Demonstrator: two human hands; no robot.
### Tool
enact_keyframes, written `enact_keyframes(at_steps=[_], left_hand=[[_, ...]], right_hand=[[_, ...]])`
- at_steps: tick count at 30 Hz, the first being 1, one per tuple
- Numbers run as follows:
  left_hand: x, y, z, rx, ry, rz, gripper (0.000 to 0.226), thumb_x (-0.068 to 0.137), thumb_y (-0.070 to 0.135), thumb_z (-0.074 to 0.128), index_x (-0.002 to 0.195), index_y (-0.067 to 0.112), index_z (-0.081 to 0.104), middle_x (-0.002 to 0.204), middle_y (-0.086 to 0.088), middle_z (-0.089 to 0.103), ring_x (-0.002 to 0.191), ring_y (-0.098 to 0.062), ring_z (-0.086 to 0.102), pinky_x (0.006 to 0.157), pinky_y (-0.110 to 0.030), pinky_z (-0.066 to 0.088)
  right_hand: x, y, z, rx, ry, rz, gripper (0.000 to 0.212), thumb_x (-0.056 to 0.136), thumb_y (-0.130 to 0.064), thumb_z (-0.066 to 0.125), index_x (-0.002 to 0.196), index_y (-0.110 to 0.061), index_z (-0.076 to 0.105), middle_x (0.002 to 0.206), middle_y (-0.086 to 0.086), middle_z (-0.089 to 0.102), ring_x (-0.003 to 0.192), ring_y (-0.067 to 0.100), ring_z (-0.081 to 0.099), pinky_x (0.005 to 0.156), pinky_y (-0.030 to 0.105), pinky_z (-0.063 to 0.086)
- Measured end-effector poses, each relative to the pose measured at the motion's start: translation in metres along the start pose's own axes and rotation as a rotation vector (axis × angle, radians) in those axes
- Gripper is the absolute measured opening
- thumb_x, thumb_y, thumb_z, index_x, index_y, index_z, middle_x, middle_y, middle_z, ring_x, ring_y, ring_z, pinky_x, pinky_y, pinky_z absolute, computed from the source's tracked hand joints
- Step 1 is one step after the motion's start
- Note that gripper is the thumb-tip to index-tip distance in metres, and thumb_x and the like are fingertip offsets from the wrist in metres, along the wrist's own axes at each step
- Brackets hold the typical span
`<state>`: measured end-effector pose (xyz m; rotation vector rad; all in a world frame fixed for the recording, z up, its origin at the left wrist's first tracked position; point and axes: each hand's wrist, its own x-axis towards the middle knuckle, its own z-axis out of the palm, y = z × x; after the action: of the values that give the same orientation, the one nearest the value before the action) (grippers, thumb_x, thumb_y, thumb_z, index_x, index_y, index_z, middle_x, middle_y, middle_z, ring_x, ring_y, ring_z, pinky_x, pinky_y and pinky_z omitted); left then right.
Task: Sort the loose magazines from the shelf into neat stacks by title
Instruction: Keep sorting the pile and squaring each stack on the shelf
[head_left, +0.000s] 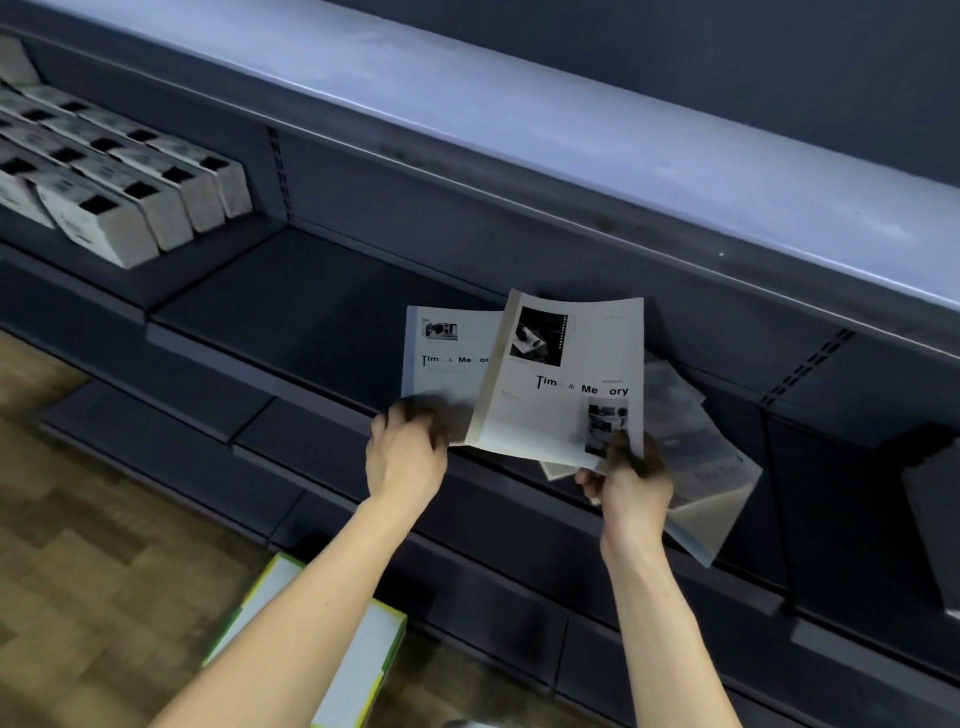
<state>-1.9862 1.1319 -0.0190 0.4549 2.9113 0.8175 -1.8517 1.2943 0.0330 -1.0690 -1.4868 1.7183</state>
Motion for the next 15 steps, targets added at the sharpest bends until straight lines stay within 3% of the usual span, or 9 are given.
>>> enact_keyframes(at_steps=[6, 10, 12, 15], left_hand=[[0.014, 0.006, -0.003, -0.31, 0.026, -0.201, 0.042, 0.093, 0.019, 0.06, 0.134, 0.018, 0.053, 0.133, -0.014, 0.038, 0.123, -0.034, 0.037, 0.098, -0.043, 0.044], [0.025, 0.012, -0.003, -0.473, 0.018, -0.294, 0.05, 0.091, 0.008, 0.059, 0.139, 0.016, 0.048, 0.137, -0.013, 0.042, 0.121, -0.031, 0.045, 0.101, -0.036, 0.042], [0.031, 0.011, -0.005, -0.561, -0.04, -0.307, 0.054, 0.091, 0.009, 0.058, 0.142, 0.017, 0.042, 0.134, -0.01, 0.049, 0.117, -0.028, 0.052, 0.096, -0.034, 0.048], [0.036, 0.006, -0.01, -0.656, -0.188, -0.306, 0.059, 0.091, 0.012, 0.057, 0.145, 0.023, 0.036, 0.123, -0.003, 0.06, 0.093, -0.018, 0.061, 0.067, -0.025, 0.053]], right_hand=[[0.004, -0.003, 0.015, 0.038, -0.062, 0.033, 0.007, 0.102, -0.014, 0.053, 0.102, -0.014, 0.06, 0.09, 0.013, 0.067, 0.049, 0.017, 0.056, 0.042, 0.025, 0.04], [0.011, -0.008, 0.023, 0.063, -0.1, 0.067, 0.009, 0.101, -0.011, 0.055, 0.107, -0.01, 0.06, 0.094, 0.012, 0.067, 0.061, 0.022, 0.059, 0.042, 0.022, 0.043], [0.016, -0.009, 0.025, 0.051, -0.124, 0.064, 0.007, 0.101, -0.012, 0.055, 0.102, -0.013, 0.062, 0.094, 0.01, 0.068, 0.067, 0.022, 0.062, 0.046, 0.024, 0.047], [0.021, -0.012, 0.029, 0.016, -0.164, 0.047, 0.008, 0.102, -0.016, 0.054, 0.099, -0.015, 0.061, 0.091, 0.008, 0.068, 0.061, 0.016, 0.062, 0.05, 0.027, 0.047]])
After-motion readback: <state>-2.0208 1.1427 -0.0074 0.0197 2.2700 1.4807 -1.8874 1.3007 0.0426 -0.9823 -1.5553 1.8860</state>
